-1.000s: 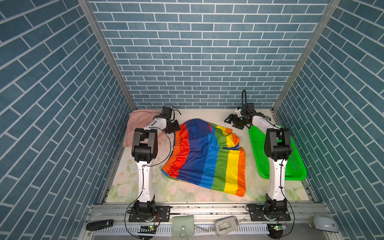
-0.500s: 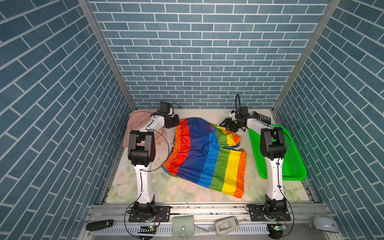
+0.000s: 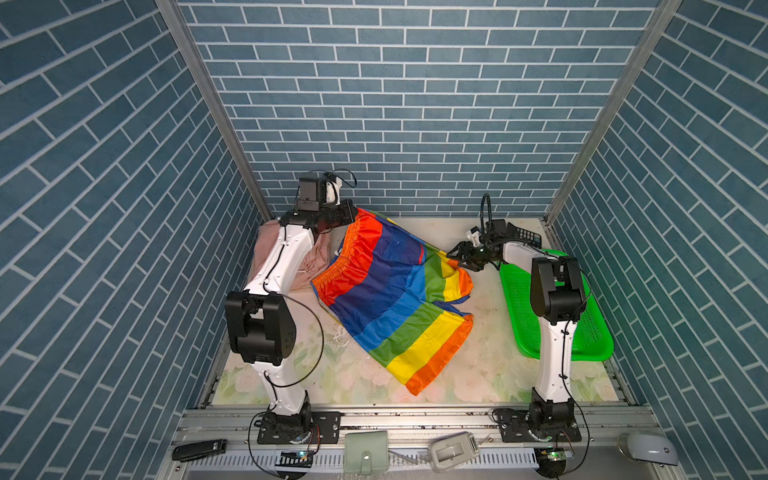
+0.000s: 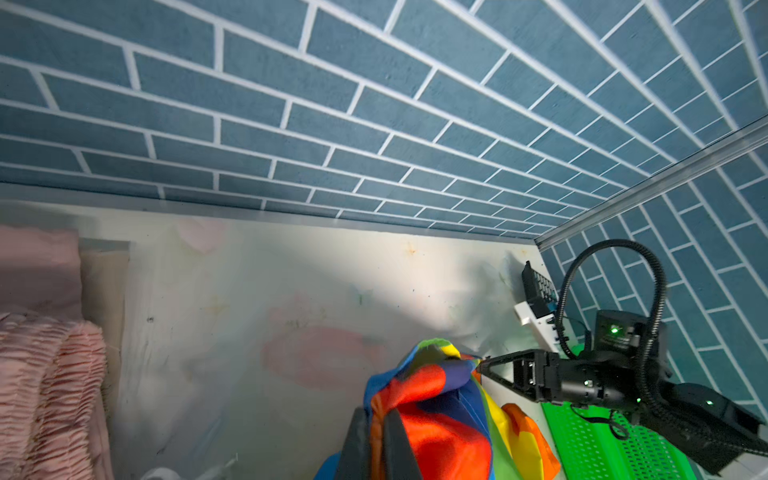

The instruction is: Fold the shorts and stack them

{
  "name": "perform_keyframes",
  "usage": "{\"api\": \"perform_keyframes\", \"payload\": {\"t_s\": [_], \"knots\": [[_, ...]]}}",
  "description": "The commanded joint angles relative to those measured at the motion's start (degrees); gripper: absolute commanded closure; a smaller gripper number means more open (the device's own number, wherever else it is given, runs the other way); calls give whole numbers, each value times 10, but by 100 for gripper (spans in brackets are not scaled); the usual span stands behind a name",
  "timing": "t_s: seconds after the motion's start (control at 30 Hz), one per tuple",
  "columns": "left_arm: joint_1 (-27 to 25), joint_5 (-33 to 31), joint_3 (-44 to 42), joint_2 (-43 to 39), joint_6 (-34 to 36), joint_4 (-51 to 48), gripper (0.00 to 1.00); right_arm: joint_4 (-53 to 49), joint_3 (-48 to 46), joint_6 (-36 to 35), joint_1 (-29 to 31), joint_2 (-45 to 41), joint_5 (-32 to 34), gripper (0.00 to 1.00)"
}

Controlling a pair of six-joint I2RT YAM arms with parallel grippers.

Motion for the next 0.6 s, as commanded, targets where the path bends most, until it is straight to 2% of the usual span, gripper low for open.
{"api": "perform_keyframes", "payload": {"t_s": [0.0,0.23,0.43,0.5,0.57], "knots": [[3,-7,-4,-10,19,-10,100,40,-9,38,-4,-10,-37,31],[3,-7,-4,-8,15,-8,100,77,30,65,24,33,-44,36],[3,-6,-8,-12,19,-11,100,75,71,83,31,67,-32,55],[3,-6,-10,-13,19,-9,100,67,83,83,32,74,-23,68],[3,-4,-11,-13,18,-6,100,60,97,81,30,76,-15,89]]}}
